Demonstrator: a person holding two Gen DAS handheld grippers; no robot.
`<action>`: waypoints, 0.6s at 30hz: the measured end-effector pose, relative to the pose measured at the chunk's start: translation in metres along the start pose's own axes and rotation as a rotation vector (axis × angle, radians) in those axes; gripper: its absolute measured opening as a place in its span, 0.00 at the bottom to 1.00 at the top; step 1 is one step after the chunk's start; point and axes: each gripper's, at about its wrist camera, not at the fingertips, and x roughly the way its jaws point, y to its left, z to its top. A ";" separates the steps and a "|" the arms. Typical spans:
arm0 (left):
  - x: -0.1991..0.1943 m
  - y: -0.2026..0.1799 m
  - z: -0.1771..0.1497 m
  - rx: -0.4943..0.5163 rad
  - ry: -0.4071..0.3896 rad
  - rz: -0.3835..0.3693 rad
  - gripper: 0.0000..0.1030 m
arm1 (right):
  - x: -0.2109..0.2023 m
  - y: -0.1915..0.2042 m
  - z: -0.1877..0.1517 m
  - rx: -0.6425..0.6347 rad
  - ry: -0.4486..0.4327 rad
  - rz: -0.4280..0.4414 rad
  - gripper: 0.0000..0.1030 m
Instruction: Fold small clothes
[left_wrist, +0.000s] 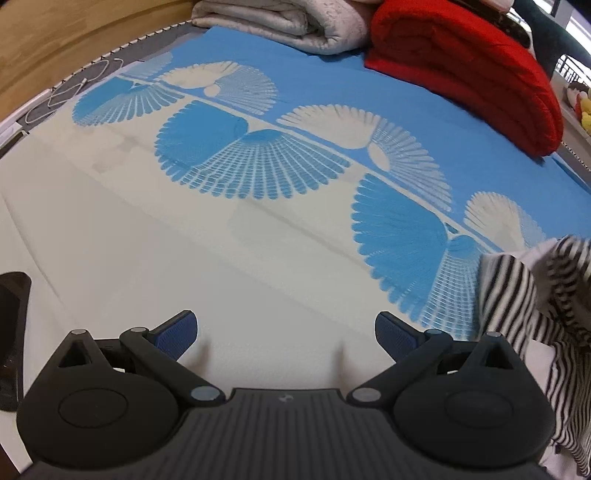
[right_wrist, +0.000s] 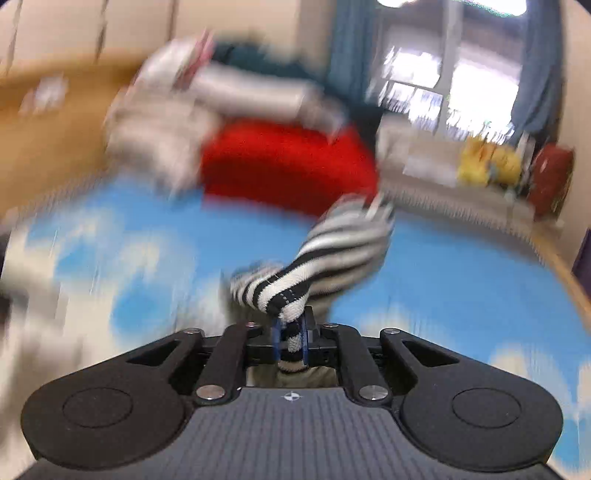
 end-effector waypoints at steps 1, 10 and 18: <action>-0.001 -0.003 -0.002 0.001 0.001 0.002 1.00 | 0.002 0.004 -0.037 0.015 0.091 -0.025 0.21; -0.006 -0.017 -0.015 0.038 0.006 0.007 1.00 | -0.011 0.005 -0.141 0.227 0.275 -0.045 0.55; 0.000 -0.029 -0.014 0.035 0.028 -0.025 1.00 | 0.065 -0.034 -0.069 0.291 0.028 -0.265 0.27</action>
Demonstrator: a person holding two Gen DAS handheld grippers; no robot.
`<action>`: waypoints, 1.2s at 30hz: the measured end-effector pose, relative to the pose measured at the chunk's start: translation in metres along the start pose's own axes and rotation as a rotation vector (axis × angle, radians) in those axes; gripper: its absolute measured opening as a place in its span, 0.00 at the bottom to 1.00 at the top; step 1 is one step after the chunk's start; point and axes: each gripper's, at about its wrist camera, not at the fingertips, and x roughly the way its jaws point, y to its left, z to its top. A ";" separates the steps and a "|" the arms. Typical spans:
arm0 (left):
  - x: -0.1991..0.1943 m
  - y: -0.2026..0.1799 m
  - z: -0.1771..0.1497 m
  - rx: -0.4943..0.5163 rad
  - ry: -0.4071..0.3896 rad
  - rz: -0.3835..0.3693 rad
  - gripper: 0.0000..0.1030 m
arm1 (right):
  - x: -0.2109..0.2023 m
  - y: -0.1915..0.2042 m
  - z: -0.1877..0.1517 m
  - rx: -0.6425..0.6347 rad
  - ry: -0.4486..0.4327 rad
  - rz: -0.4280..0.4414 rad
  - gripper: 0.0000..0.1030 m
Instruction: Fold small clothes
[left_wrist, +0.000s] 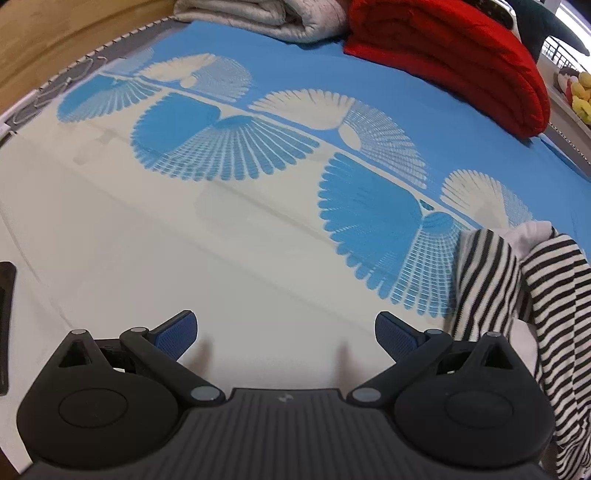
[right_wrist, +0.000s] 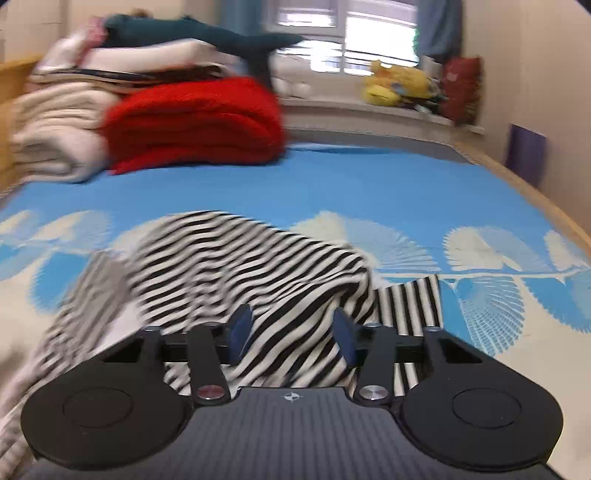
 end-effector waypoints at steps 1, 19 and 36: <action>0.000 -0.002 0.000 0.003 0.001 -0.010 1.00 | 0.018 0.000 0.002 0.032 0.016 -0.012 0.21; -0.003 -0.028 -0.009 0.077 0.014 -0.056 1.00 | 0.024 0.022 -0.088 0.008 0.121 -0.029 0.24; -0.112 -0.035 -0.162 0.487 -0.154 -0.175 1.00 | -0.228 -0.058 -0.169 0.096 0.030 0.126 0.77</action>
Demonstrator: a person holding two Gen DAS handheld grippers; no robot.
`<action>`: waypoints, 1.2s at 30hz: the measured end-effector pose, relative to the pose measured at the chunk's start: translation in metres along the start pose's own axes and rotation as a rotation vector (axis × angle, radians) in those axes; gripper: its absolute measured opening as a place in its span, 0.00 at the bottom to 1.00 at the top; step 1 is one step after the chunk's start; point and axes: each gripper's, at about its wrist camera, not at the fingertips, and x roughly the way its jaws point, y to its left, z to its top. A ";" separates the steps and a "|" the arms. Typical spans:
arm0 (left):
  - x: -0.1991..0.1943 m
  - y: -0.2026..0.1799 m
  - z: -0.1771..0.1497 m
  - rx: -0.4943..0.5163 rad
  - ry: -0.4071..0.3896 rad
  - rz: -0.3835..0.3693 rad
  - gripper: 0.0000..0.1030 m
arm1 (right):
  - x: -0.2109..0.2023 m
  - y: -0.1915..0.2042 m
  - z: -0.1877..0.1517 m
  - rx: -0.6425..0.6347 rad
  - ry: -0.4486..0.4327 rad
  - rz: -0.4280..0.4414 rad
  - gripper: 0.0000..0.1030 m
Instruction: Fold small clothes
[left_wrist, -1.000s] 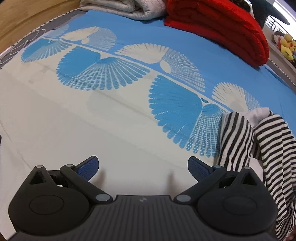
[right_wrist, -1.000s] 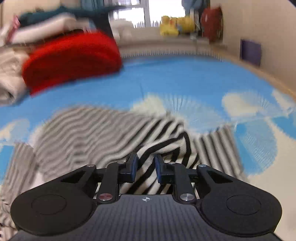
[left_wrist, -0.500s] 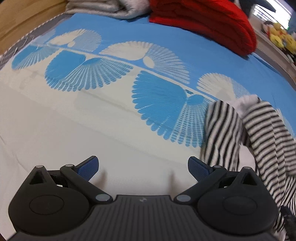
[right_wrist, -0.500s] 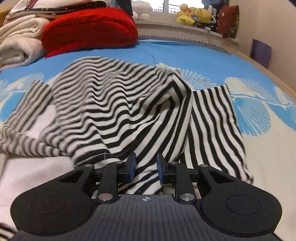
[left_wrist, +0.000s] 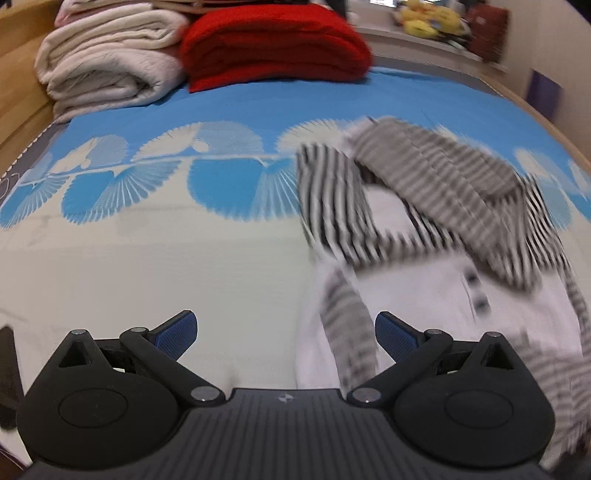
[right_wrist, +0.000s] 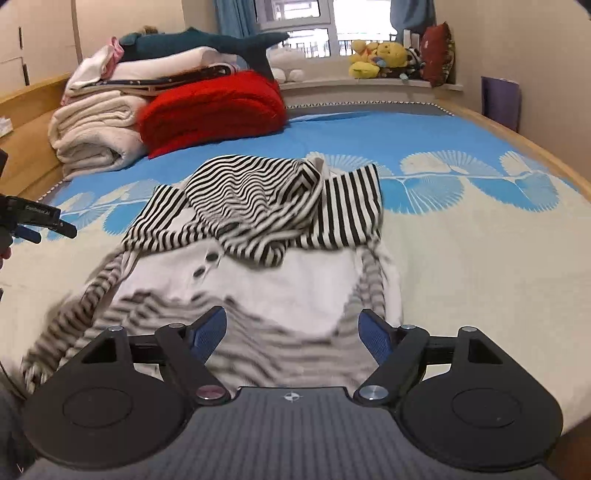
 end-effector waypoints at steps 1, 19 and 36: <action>-0.007 -0.004 -0.017 0.008 0.000 -0.001 1.00 | -0.004 -0.001 -0.010 0.021 0.011 -0.021 0.77; -0.025 -0.007 -0.115 -0.039 -0.009 0.055 1.00 | -0.017 -0.005 -0.033 0.003 0.017 -0.045 0.77; -0.008 -0.021 -0.116 -0.002 0.036 0.020 1.00 | -0.006 -0.013 -0.033 0.032 0.069 -0.076 0.77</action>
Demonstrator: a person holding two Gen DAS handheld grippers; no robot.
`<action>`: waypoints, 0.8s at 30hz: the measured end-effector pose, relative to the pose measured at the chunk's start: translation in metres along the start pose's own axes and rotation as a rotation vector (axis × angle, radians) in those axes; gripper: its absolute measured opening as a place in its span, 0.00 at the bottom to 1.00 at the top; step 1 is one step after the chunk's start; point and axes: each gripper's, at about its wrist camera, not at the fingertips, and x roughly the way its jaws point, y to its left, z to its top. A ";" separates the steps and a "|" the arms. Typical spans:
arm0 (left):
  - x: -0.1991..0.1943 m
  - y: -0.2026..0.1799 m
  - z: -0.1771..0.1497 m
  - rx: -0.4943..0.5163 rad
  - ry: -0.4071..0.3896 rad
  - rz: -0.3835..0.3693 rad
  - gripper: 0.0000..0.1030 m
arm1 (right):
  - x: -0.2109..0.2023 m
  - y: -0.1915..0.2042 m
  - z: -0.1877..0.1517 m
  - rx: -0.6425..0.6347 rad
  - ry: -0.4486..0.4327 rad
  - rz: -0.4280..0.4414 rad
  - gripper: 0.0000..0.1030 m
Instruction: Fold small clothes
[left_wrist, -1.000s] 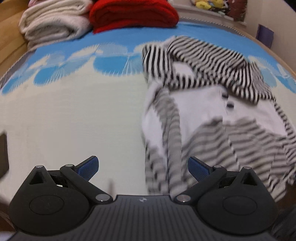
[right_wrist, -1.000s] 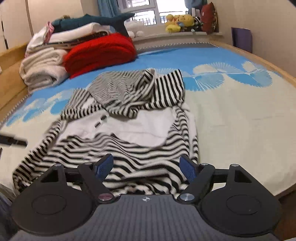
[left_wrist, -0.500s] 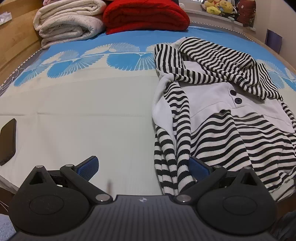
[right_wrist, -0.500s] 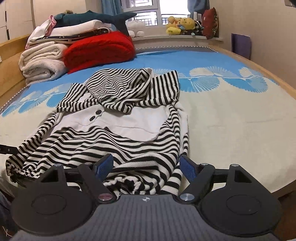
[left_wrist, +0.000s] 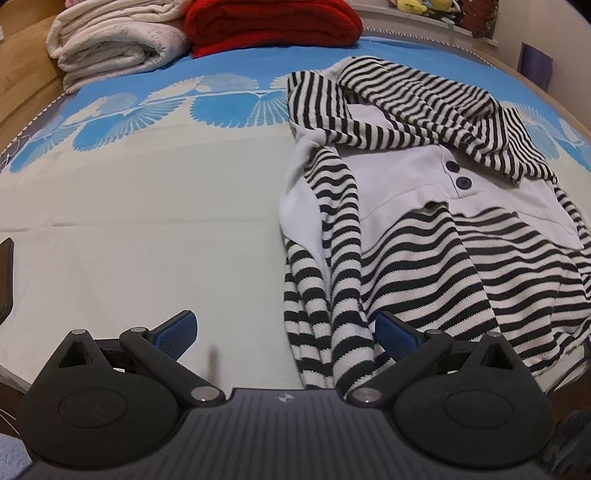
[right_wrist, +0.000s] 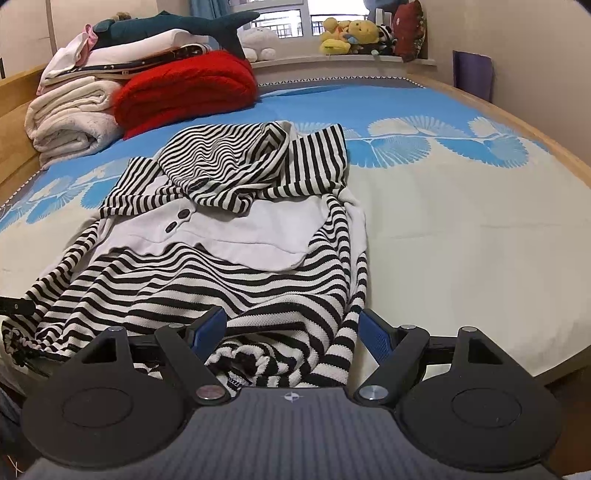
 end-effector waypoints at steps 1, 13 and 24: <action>0.001 -0.001 0.000 0.005 0.003 -0.001 1.00 | 0.001 -0.001 0.000 0.002 0.003 -0.003 0.77; 0.016 -0.014 0.000 0.019 0.058 -0.019 1.00 | 0.013 -0.012 0.000 0.081 0.085 -0.044 0.78; 0.024 -0.018 0.005 0.003 0.085 -0.032 1.00 | 0.023 -0.007 0.000 0.080 0.136 -0.027 0.78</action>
